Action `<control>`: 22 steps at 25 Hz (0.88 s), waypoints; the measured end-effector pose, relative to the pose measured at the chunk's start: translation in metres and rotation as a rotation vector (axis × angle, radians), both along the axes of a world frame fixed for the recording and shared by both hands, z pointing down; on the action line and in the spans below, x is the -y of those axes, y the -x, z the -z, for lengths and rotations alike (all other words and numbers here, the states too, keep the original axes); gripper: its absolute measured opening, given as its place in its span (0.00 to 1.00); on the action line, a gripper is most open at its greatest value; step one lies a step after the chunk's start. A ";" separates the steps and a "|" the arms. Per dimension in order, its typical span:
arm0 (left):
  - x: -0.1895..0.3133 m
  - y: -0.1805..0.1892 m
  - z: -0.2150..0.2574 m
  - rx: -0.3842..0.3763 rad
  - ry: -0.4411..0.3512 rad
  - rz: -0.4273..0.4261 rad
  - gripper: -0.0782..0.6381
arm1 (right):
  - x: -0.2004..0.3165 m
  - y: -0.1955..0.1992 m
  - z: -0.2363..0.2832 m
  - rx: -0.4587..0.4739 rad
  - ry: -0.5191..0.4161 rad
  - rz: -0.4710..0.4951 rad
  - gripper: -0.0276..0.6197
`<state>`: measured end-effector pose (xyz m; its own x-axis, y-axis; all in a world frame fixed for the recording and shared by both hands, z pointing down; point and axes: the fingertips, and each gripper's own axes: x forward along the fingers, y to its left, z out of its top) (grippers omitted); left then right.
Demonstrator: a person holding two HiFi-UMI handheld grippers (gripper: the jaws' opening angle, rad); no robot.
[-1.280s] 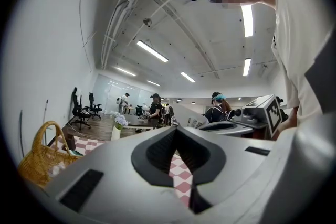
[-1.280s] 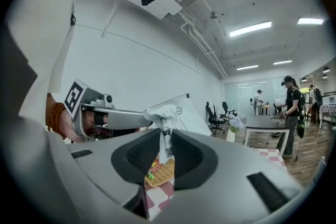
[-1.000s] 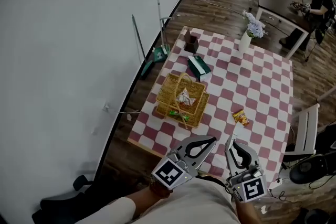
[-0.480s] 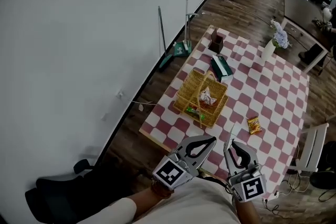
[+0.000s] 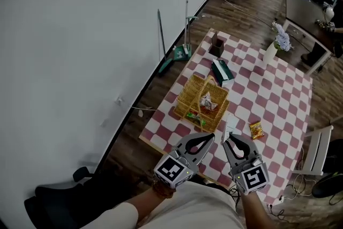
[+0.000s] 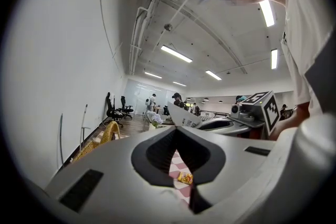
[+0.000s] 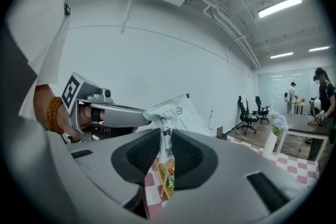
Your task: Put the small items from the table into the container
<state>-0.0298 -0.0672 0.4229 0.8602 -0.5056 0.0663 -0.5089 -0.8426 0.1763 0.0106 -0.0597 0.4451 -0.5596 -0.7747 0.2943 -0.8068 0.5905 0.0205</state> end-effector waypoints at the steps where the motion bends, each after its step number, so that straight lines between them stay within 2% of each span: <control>1: 0.004 0.001 -0.002 0.007 -0.010 0.000 0.14 | 0.006 0.001 -0.002 -0.007 0.001 0.005 0.19; 8: 0.032 0.006 -0.016 0.042 -0.050 -0.007 0.14 | 0.056 0.011 -0.035 -0.082 0.007 0.075 0.19; 16: 0.063 0.009 -0.058 0.063 0.025 0.008 0.14 | 0.112 0.019 -0.079 -0.204 0.115 0.126 0.19; 22: 0.082 0.007 -0.075 0.082 0.052 0.013 0.14 | 0.142 0.019 -0.107 -0.316 0.187 0.154 0.19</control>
<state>-0.0373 -0.1488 0.4981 0.8444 -0.5103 0.1631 -0.5339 -0.8268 0.1771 -0.0083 -0.2013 0.5525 -0.5246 -0.6058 0.5982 -0.6798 0.7210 0.1341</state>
